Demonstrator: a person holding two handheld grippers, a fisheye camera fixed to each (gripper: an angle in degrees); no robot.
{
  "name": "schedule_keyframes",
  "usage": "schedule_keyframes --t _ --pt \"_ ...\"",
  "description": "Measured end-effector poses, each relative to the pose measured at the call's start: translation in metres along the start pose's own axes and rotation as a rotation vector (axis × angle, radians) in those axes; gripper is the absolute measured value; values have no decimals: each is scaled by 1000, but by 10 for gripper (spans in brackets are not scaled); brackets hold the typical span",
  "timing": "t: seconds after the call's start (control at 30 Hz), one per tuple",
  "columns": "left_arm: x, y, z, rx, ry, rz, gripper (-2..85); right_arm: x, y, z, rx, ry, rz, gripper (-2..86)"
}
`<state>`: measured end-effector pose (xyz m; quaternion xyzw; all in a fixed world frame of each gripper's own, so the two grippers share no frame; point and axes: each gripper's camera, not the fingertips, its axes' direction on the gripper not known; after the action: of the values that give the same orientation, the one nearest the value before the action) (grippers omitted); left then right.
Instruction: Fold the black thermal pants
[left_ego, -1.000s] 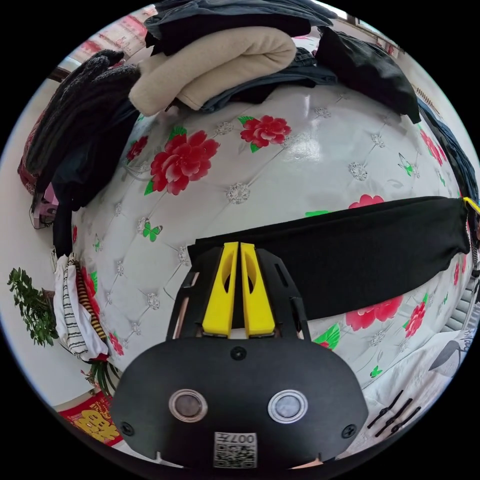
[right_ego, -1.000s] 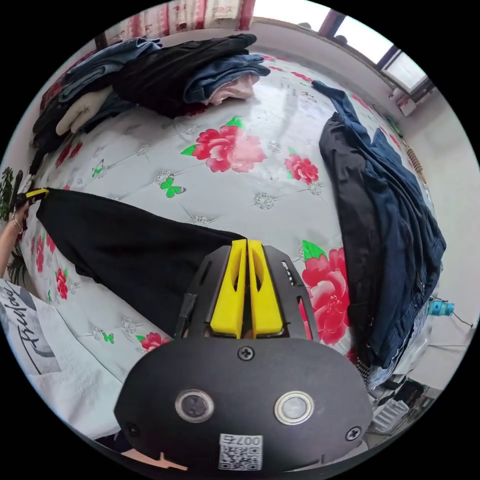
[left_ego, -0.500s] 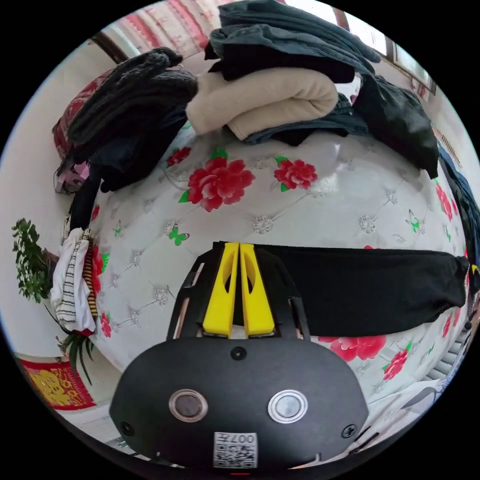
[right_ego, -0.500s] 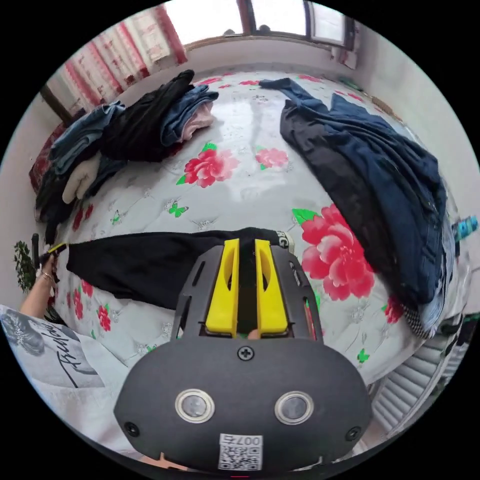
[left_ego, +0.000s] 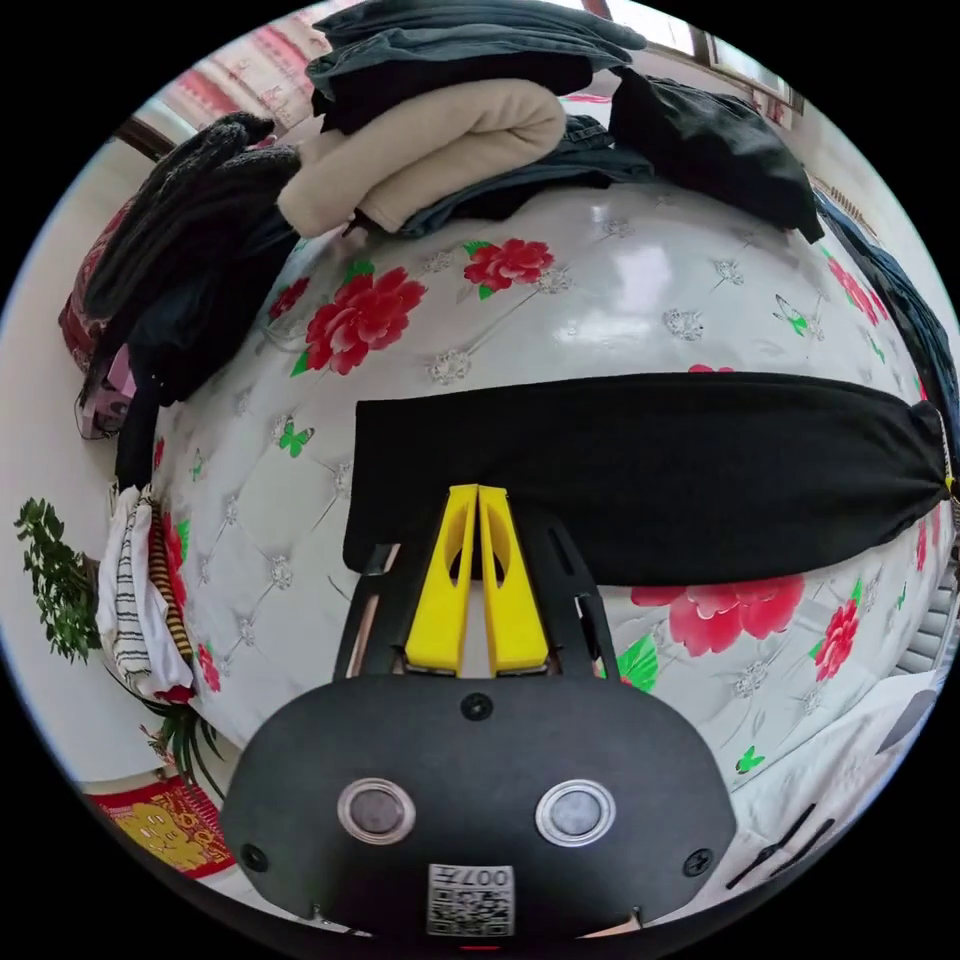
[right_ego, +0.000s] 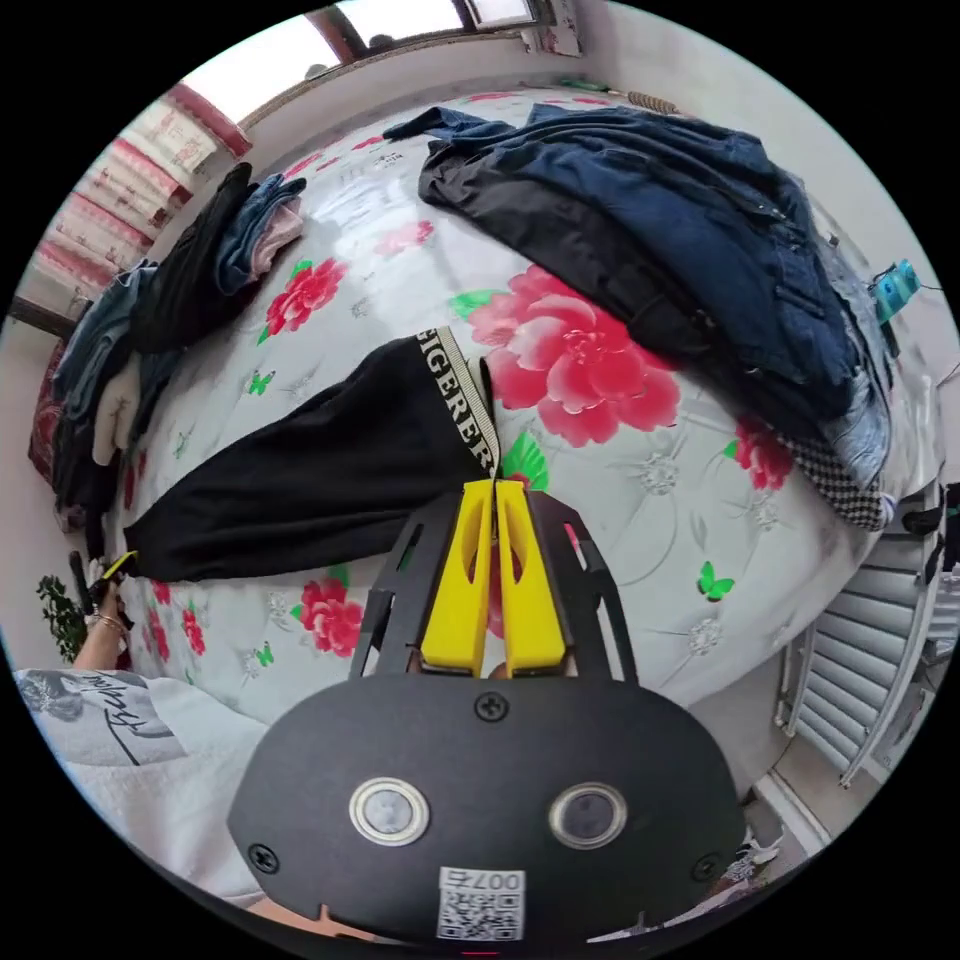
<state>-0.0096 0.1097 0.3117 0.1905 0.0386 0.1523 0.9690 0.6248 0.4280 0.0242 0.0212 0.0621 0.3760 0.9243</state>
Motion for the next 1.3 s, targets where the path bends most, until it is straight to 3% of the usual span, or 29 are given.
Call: schedule_keyframes --t 0.13,0.23,0.33,0.5,0.63,0.8,1.13,1.3 --pt "-12 -11 2 -2 35 -58 -10 9 10 15 -112 -62 -25 63" --pt "-4 -8 -13 45 8 -75 -10 -5 12 -26 75 -39 -67 79" --pt "21 5 -37 159 135 -24 -10 -14 -4 -49 176 -90 -115 96" --pt "80 16 -41 176 239 155 -10 -16 -56 -24 127 -240 -127 98" --pt "81 16 -34 141 269 153 -9 -21 -77 11 27 -316 -129 51" --pt "54 16 -37 160 238 128 -10 -30 -9 -62 289 -392 -232 5" --pt "54 -20 -9 96 155 172 -10 -18 144 -194 589 -432 -132 -3" --pt "58 -39 5 75 105 185 -10 -16 102 -160 507 -265 54 -3"
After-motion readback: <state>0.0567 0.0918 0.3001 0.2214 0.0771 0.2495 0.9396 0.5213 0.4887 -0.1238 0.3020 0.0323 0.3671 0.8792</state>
